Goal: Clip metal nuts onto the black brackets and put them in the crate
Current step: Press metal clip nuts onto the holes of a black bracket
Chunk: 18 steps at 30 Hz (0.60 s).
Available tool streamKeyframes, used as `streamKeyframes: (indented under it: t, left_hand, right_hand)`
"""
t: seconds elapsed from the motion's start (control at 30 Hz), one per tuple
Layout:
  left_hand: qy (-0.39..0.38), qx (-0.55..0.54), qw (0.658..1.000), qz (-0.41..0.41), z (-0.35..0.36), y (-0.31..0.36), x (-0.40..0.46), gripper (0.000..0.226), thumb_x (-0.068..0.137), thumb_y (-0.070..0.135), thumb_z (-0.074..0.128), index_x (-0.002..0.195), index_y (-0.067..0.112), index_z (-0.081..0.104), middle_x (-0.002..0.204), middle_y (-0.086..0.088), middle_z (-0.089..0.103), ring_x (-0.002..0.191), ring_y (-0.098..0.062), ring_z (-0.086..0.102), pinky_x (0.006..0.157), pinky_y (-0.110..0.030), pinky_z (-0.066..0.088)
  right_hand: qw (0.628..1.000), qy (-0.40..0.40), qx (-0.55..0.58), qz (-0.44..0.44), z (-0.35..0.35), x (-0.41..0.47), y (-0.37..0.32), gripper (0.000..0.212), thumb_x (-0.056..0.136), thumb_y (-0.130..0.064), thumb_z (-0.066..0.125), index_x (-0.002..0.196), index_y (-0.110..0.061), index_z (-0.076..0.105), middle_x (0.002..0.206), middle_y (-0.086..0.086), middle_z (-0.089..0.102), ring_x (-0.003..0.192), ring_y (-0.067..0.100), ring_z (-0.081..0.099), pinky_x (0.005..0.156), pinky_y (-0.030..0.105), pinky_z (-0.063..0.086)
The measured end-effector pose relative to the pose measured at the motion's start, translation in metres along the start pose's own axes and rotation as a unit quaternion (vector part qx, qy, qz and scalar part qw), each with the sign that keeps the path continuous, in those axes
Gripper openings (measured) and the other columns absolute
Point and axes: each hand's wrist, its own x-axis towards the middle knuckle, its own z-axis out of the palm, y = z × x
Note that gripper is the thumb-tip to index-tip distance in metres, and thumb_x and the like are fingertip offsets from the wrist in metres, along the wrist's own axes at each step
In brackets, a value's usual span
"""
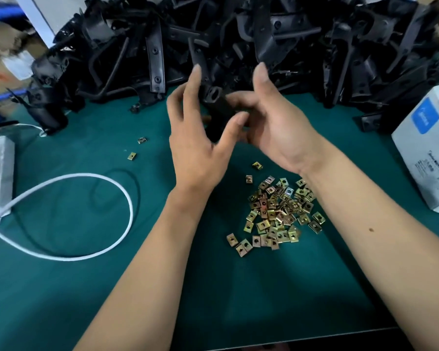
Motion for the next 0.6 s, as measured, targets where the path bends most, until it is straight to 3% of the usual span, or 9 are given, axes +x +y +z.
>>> streamKeyframes:
  t: [0.07, 0.1, 0.17, 0.23, 0.37, 0.47, 0.6]
  left_hand:
    - [-0.007, 0.026, 0.999, -0.019, -0.003, -0.003, 0.001, 0.086, 0.086, 0.06, 0.07, 0.155, 0.017, 0.041, 0.147, -0.007, 0.043, 0.128, 0.004, 0.043, 0.103, -0.009, 0.038]
    - [-0.018, 0.035, 0.999, -0.023, -0.004, -0.006, 0.002, 0.09, 0.084, 0.058, 0.074, 0.156, 0.018, 0.039, 0.148, -0.005, 0.042, 0.128, -0.005, 0.047, 0.102, -0.02, 0.046]
    - [-0.052, 0.048, 0.997, -0.028, -0.007, -0.011, 0.004, 0.1, 0.079, 0.053, 0.08, 0.159, 0.019, 0.031, 0.152, -0.002, 0.04, 0.125, -0.014, 0.05, 0.097, -0.036, 0.052]
    - [-0.095, 0.068, 0.993, -0.031, -0.009, -0.018, 0.005, 0.108, 0.075, 0.049, 0.084, 0.161, 0.021, 0.025, 0.155, 0.002, 0.038, 0.123, -0.018, 0.053, 0.097, -0.04, 0.053]
    - [-0.168, 0.095, 0.98, -0.057, -0.006, -0.024, 0.004, 0.114, 0.069, 0.046, 0.09, 0.161, 0.03, 0.023, 0.147, 0.002, 0.046, 0.118, -0.024, 0.058, 0.104, -0.044, 0.05]
    - [-0.208, 0.107, 0.97, -0.068, -0.002, -0.026, 0.0, 0.107, 0.069, 0.043, 0.09, 0.158, 0.033, 0.03, 0.137, 0.0, 0.052, 0.116, -0.024, 0.056, 0.103, -0.041, 0.049]
    - [-0.202, 0.101, 0.972, -0.058, 0.0, -0.029, -0.002, 0.093, 0.07, 0.045, 0.088, 0.15, 0.031, 0.042, 0.132, 0.004, 0.056, 0.112, -0.02, 0.055, 0.099, -0.036, 0.049]
  right_hand:
    - [0.997, 0.053, -0.056, -0.006, -0.011, -0.008, 0.001, 0.056, 0.107, -0.049, 0.039, 0.112, -0.003, 0.071, 0.088, 0.004, 0.07, 0.086, 0.019, 0.068, 0.074, 0.039, 0.058]
    - [0.984, 0.088, -0.156, -0.008, -0.019, -0.012, 0.001, 0.042, 0.106, -0.043, 0.049, 0.105, -0.008, 0.072, 0.083, -0.001, 0.069, 0.08, 0.015, 0.068, 0.069, 0.038, 0.057]
    - [0.902, 0.094, -0.422, 0.005, -0.035, -0.02, 0.004, 0.019, 0.097, -0.038, 0.068, 0.091, -0.02, 0.072, 0.072, -0.014, 0.067, 0.067, 0.0, 0.062, 0.067, 0.027, 0.05]
    - [0.827, 0.032, -0.558, 0.052, -0.041, -0.028, 0.007, 0.017, 0.085, -0.042, 0.081, 0.085, -0.028, 0.073, 0.071, -0.015, 0.067, 0.066, -0.005, 0.061, 0.063, 0.015, 0.044]
    - [0.801, -0.003, -0.593, 0.083, -0.038, -0.034, 0.016, 0.017, 0.082, -0.036, 0.086, 0.081, -0.032, 0.069, 0.073, -0.014, 0.067, 0.064, -0.002, 0.061, 0.06, 0.019, 0.041]
    - [0.8, 0.03, -0.597, 0.053, -0.039, -0.033, 0.02, 0.011, 0.09, -0.026, 0.078, 0.089, -0.029, 0.068, 0.082, -0.014, 0.066, 0.074, 0.001, 0.06, 0.067, 0.024, 0.046]
    - [0.807, 0.081, -0.584, 0.031, -0.041, -0.031, 0.026, 0.005, 0.097, -0.02, 0.07, 0.1, -0.018, 0.067, 0.094, -0.005, 0.067, 0.084, 0.011, 0.062, 0.078, 0.029, 0.052]
